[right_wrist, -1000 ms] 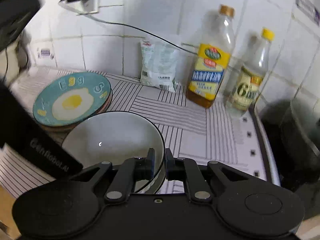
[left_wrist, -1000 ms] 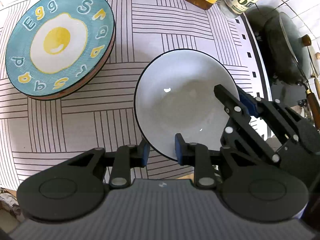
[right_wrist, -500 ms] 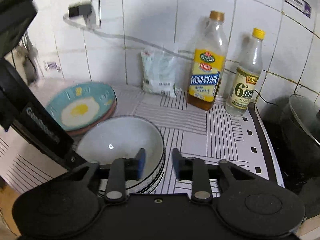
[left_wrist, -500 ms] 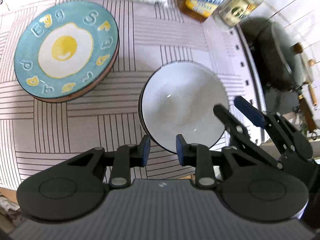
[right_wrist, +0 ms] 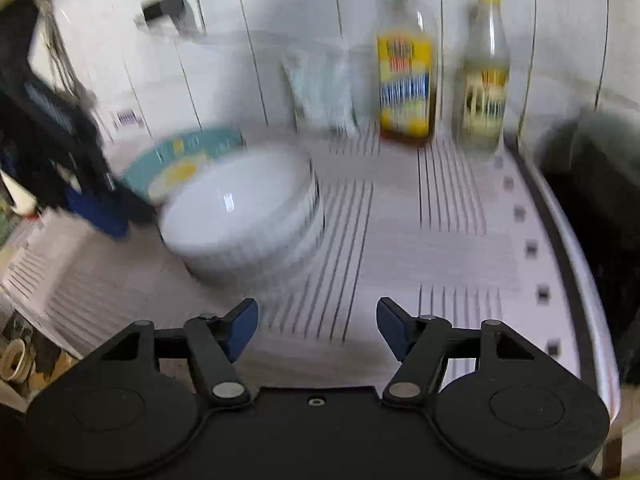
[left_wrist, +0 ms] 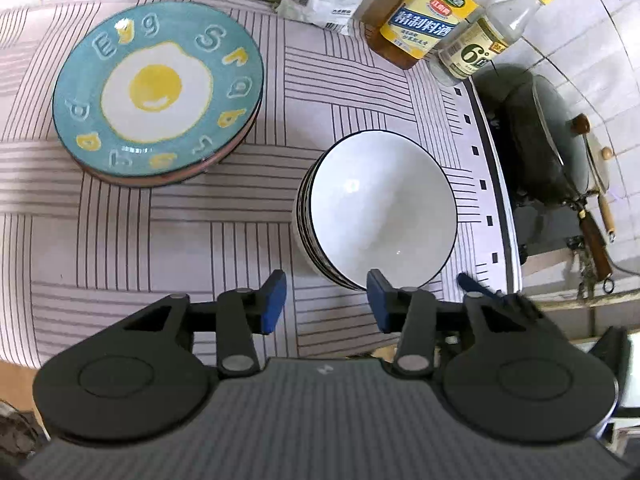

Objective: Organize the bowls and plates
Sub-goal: 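Grasp the stacked bowls' rim with both grippers and lift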

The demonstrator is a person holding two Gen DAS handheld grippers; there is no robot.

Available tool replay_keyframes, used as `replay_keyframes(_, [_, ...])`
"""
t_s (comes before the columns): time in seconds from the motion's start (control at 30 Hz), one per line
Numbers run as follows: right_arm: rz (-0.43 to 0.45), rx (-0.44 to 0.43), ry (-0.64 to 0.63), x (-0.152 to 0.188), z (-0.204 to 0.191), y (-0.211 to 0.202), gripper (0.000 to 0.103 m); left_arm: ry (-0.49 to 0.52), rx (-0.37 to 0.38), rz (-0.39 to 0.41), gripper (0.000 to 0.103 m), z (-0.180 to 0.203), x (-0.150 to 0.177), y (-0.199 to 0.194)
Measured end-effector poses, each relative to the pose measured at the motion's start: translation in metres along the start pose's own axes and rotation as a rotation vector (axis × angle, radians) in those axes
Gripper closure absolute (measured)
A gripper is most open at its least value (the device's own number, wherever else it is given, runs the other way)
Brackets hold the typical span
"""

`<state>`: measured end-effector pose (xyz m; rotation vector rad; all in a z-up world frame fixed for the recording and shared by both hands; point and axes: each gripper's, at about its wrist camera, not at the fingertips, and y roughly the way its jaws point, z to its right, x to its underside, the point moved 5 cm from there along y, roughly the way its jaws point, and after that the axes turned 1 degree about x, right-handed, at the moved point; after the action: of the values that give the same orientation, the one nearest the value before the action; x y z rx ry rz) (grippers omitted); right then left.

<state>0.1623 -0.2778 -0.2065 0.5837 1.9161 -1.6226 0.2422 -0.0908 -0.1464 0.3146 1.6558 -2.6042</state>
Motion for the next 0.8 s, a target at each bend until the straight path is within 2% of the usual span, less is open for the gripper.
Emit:
replay_keyframes(0.1, [-0.018, 0.008, 0.006, 0.016, -0.010, 0.017, 0.032, 0.028, 0.012, 0.003, 0.053, 0.002, -0.003, 0.002])
replay_keyframes(0.2, [-0.001, 0.003, -0.010, 0.023, -0.027, 0.027, 0.029, 0.053, 0.023, 0.020, 0.048, 0.003, -0.006, 0.007])
replay_keyframes(0.27, [0.021, 0.005, -0.042, 0.025, -0.038, 0.035, 0.028, 0.057, 0.011, 0.057, 0.037, 0.000, -0.010, 0.016])
replay_keyframes(0.33, [0.035, 0.018, -0.065, 0.025, -0.045, 0.046, 0.028, 0.062, -0.018, 0.060, 0.037, -0.003, -0.014, 0.029])
replay_keyframes(0.4, [0.061, 0.047, -0.081, 0.025, -0.048, 0.055, 0.025, 0.065, -0.015, 0.058, 0.037, -0.004, -0.018, 0.042])
replay_keyframes(0.43, [0.081, 0.066, -0.077, 0.024, -0.047, 0.060, 0.019, 0.061, -0.021, 0.062, 0.037, -0.005, -0.020, 0.048])
replay_keyframes(0.5, [0.150, 0.081, -0.054, 0.020, -0.043, 0.065, 0.013, 0.038, -0.046, 0.060, 0.037, -0.009, -0.023, 0.058])
replay_keyframes(0.6, [0.179, 0.040, -0.083, 0.016, -0.042, 0.074, 0.012, -0.001, -0.060, 0.048, 0.037, -0.013, -0.025, 0.066])
replay_keyframes(0.8, [0.199, -0.006, -0.153, 0.008, -0.043, 0.092, 0.009, -0.033, -0.019, 0.041, 0.038, -0.020, -0.024, 0.072])
